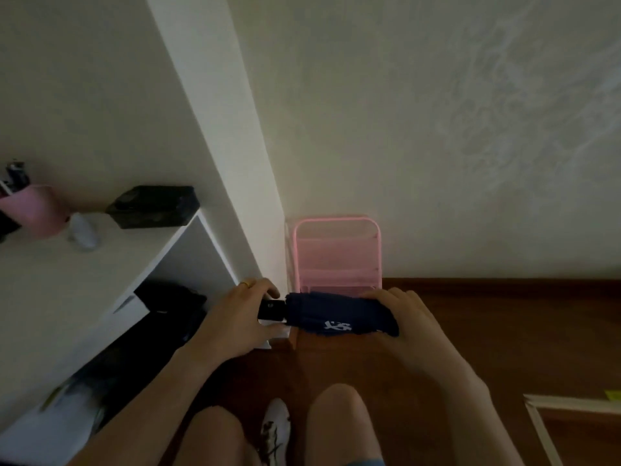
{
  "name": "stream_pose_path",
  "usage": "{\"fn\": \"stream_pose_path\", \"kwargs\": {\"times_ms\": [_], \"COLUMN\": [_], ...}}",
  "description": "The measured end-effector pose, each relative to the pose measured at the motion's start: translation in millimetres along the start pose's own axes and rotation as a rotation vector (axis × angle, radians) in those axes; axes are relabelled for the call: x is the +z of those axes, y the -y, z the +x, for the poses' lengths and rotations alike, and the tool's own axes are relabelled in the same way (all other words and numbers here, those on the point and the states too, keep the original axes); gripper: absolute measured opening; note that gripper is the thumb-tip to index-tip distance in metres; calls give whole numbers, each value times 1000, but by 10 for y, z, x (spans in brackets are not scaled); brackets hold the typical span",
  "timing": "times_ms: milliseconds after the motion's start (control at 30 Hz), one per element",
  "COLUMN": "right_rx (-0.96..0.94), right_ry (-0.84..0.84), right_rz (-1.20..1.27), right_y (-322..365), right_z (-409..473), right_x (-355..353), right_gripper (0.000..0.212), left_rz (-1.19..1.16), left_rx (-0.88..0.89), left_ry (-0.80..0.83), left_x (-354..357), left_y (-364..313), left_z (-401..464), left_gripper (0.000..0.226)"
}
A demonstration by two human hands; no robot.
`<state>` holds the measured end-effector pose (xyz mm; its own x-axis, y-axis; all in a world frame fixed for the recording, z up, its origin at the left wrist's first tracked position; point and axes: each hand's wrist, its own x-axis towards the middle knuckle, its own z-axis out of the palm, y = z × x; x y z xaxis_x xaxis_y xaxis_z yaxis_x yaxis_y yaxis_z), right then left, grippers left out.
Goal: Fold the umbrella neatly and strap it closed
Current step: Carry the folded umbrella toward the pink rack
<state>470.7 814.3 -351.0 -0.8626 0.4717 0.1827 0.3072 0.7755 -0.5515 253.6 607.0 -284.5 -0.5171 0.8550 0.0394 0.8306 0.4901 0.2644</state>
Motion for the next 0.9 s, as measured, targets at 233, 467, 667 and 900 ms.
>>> {"fn": "stream_pose_path", "kwargs": {"times_ms": [233, 467, 667, 900], "right_rx": [228, 242, 289, 343], "right_ry": [-73, -101, 7, 143], "right_rz": [-114, -278, -318, -200], "right_y": [-850, -1842, -2686, -3321], "right_z": [1235, 2895, 3711, 3842], "right_x": [777, 1476, 2244, 2838], "right_gripper": [55, 50, 40, 36], "left_rz": [-194, -170, -114, -24], "left_rx": [-49, -27, -39, -7], "left_ry": [3, -32, 108, 313], "left_x": [1096, 2153, 3182, 4046], "left_y": [648, 1358, 1920, 2338], "left_z": [1493, 3292, 4304, 4678], "left_gripper": [35, 34, 35, 32]}}
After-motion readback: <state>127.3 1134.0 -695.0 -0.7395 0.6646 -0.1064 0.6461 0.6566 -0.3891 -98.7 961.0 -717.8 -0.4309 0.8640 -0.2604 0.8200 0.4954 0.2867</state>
